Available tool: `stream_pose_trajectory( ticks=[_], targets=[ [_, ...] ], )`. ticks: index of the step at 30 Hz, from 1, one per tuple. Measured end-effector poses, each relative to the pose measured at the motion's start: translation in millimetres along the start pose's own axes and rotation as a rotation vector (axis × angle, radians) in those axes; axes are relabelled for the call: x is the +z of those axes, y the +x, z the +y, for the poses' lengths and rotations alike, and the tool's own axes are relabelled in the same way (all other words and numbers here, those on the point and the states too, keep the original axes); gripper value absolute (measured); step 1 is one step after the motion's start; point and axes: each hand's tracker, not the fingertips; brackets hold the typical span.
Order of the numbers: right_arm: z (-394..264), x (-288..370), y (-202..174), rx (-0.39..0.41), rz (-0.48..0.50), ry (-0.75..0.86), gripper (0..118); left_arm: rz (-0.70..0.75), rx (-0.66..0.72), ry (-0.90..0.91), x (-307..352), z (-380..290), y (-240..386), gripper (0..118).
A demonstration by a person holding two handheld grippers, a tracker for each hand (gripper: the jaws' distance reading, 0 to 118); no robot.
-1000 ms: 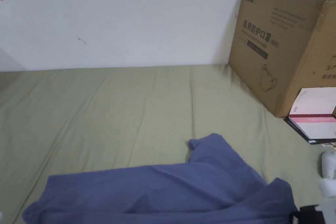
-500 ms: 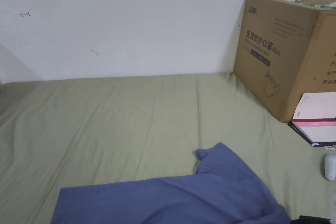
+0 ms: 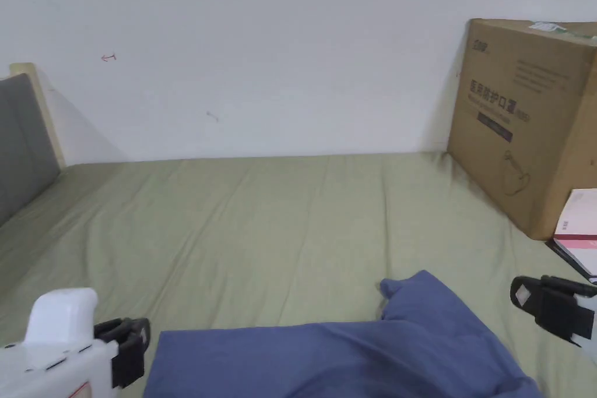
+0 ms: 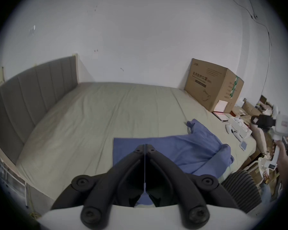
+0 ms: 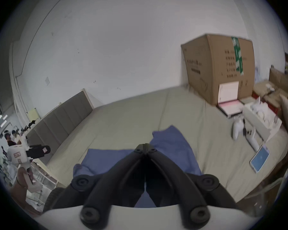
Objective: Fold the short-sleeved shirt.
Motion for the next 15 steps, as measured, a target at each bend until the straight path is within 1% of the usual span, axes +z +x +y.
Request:
stream_pose_trajectory(
  ticks=[2, 3, 5, 8, 10, 13, 14, 15],
  targets=[
    [7, -9, -9, -0.015, 0.091, -0.024, 0, -0.042, -0.002, -0.031, -11, 3, 5, 0],
    [11, -19, -8, -0.025, 0.099, -0.037, 0, -0.033, -0.002, -0.041, -17, 7, 6, 0],
    [14, -32, -11, -0.032, 0.101, -0.065, 0, -0.021, 0.015, -0.067, -35, 18, 0, 0],
    [14, -56, -4, -0.071, 0.117, -0.108, 0, -0.056, 0.112, -0.239, -87, 34, -26, 0],
    [10, -71, 0, -0.065, 0.118, -0.122, 0, -0.061, 0.131, -0.334, -132, 39, -45, 0],
    [2, -95, 6, -0.046, 0.086, -0.178, 0, -0.052, 0.145, -0.442, -197, 32, -69, 0],
    [0, -102, 10, -0.051, 0.085, -0.194, 0, -0.040, 0.148, -0.466, -216, 26, -75, 5],
    [-3, -108, 10, -0.057, 0.087, -0.209, 0, -0.020, 0.160, -0.477, -233, 20, -81, 21]
  ],
)
